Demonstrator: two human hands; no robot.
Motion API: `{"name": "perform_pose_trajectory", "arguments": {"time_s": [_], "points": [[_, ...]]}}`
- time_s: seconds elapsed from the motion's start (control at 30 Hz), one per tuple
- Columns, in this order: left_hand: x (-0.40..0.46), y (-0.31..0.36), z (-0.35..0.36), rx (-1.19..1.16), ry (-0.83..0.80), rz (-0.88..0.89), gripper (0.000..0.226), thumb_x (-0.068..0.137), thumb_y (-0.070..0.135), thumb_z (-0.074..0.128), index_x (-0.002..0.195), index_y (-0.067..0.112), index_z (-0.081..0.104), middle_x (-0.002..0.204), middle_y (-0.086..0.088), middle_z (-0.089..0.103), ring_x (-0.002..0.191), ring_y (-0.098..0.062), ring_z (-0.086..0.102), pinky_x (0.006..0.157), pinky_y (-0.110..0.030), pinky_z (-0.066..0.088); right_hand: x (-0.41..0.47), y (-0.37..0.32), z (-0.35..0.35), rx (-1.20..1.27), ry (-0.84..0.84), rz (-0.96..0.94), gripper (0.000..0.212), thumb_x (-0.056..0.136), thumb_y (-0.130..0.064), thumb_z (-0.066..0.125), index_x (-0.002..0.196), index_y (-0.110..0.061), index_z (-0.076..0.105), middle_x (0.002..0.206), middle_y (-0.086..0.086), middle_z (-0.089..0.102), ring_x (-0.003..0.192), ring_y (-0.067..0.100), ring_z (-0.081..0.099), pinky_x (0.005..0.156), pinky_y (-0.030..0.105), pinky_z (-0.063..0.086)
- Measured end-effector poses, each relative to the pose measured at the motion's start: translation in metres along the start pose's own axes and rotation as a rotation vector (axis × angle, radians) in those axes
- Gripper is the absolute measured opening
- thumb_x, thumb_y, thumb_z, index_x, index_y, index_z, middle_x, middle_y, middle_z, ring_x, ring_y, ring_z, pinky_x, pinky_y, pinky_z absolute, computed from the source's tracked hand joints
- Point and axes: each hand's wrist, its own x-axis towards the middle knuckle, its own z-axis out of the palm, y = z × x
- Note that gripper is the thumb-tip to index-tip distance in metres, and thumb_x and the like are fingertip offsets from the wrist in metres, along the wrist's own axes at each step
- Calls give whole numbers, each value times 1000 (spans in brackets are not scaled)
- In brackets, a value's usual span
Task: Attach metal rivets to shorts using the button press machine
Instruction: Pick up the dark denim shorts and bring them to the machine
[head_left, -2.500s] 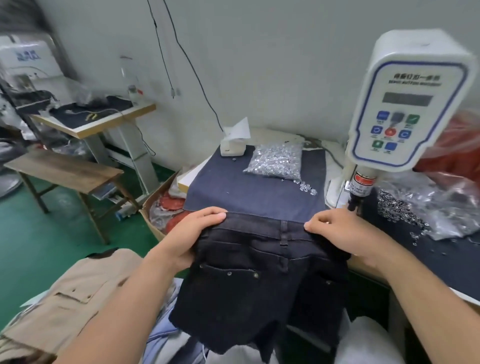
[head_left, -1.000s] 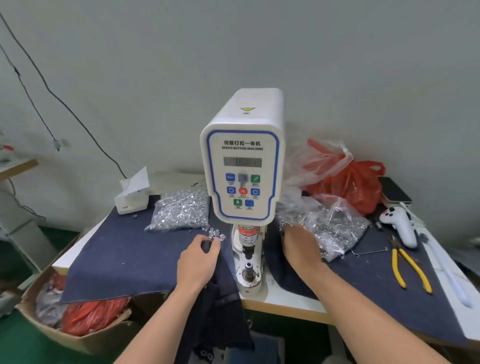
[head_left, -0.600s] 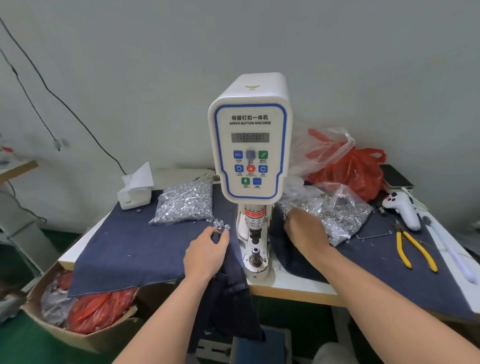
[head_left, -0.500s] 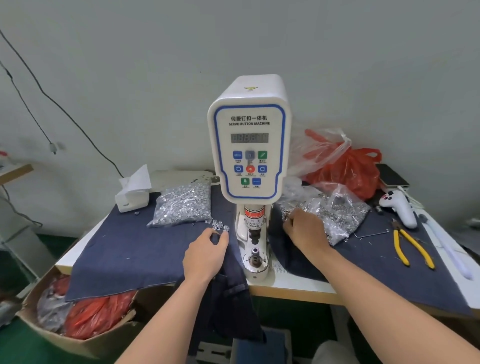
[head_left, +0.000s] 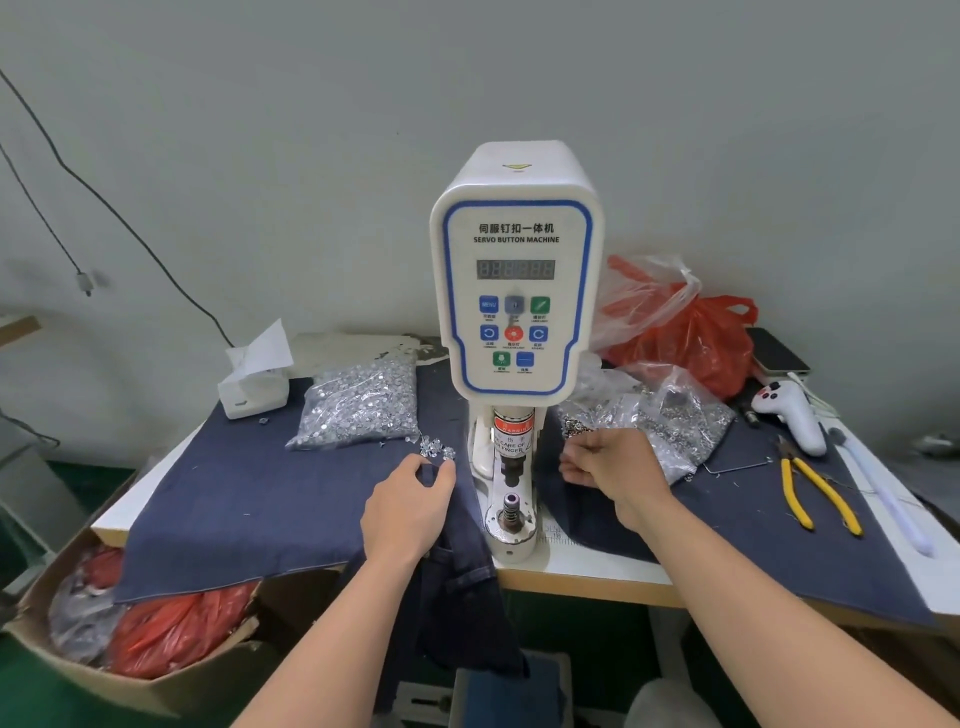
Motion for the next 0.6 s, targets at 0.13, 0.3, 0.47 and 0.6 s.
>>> {"name": "perform_pose_trajectory", "arguments": {"time_s": [0.13, 0.3, 0.47, 0.6], "points": [[0, 0, 0, -10, 8, -3, 35, 95, 68, 48, 98, 34, 59, 97, 7, 65, 90, -24, 56, 75, -36, 40, -18, -3, 3, 22, -5, 10, 11, 95, -1, 69, 86, -7, 71, 83, 13, 75, 69, 16, 73, 61, 20, 59], [-1, -1, 0, -18, 6, -2, 35, 96, 67, 48, 100, 34, 59, 96, 7, 65, 90, -24, 56, 76, -36, 41, -36, -18, -2, -10, 55, -90, 9, 95, -8, 71, 87, -8, 76, 69, 3, 75, 61, 9, 69, 62, 19, 58], [-2, 0, 0, -21, 12, -6, 35, 95, 67, 49, 98, 34, 58, 92, 9, 62, 87, -23, 53, 75, -36, 39, -69, -11, 20, 185, -219, 238, 10, 89, -9, 78, 86, 0, 76, 70, 11, 72, 58, 13, 68, 56, 22, 57], [-2, -1, -1, -22, 8, -6, 35, 95, 68, 48, 99, 35, 58, 93, 9, 62, 88, -24, 54, 75, -36, 40, -77, -10, 31, 552, -227, 534, 8, 87, 2, 75, 81, 7, 72, 71, 15, 71, 55, 17, 69, 45, 22, 55]]}}
